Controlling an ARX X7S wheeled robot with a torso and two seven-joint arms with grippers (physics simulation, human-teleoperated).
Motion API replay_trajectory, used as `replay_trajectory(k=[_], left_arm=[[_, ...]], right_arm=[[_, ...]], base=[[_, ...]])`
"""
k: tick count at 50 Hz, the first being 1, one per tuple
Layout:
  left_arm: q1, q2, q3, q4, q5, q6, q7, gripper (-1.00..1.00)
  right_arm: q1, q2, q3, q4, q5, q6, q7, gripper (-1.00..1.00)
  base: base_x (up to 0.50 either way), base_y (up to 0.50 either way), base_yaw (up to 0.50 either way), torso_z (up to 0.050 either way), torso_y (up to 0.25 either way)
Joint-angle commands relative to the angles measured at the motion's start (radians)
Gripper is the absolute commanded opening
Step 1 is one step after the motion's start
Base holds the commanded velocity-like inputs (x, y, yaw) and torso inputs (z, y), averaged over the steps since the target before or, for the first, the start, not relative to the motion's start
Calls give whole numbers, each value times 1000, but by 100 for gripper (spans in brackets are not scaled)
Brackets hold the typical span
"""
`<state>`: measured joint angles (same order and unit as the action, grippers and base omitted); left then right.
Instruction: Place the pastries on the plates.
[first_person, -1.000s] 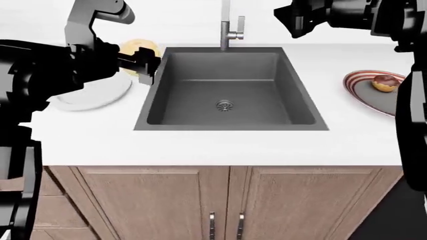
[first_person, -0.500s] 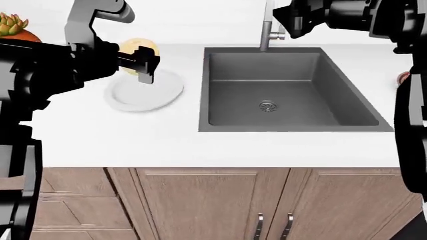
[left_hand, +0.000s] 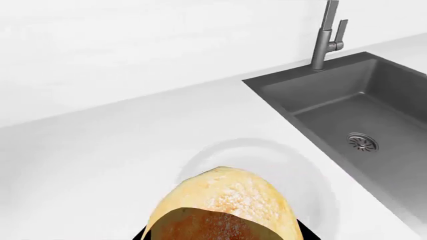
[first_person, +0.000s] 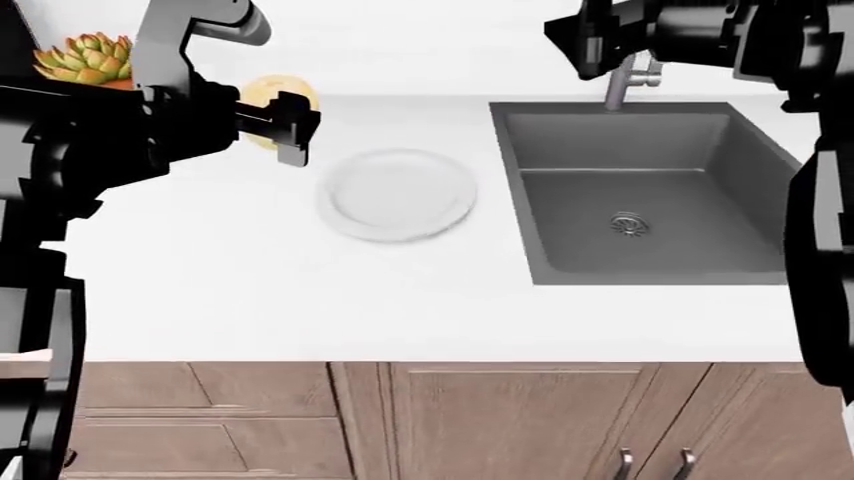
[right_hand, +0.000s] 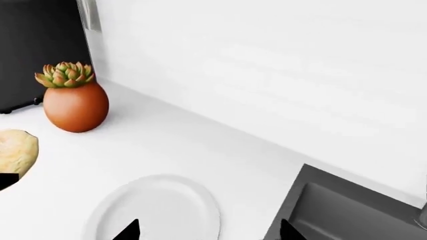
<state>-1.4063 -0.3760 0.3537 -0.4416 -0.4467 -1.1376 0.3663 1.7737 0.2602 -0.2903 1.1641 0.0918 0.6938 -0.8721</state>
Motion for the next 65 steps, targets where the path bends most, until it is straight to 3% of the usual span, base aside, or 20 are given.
replay_trajectory(k=[1, 26, 50, 65], left_arm=[[2, -9, -8, 13, -15, -11, -9, -100], [14, -7, -2, 18, -23, -10, -13, -100], [4, -1, 9, -5, -23, 4, -8, -100], [15, -1, 10, 6, -29, 2, -13, -100]], right_arm=[[-9, -1, 0, -5, 3, -4, 1, 100], [-32, 4, 27, -18, 26, 0, 24, 100], [-31, -1, 22, -5, 30, 4, 17, 100], [-14, -6, 11, 19, 21, -8, 28, 100]], base=[[172, 500, 0, 0, 0], [391, 323, 0, 0, 1], [406, 1, 0, 0, 1], [15, 0, 0, 0, 1]])
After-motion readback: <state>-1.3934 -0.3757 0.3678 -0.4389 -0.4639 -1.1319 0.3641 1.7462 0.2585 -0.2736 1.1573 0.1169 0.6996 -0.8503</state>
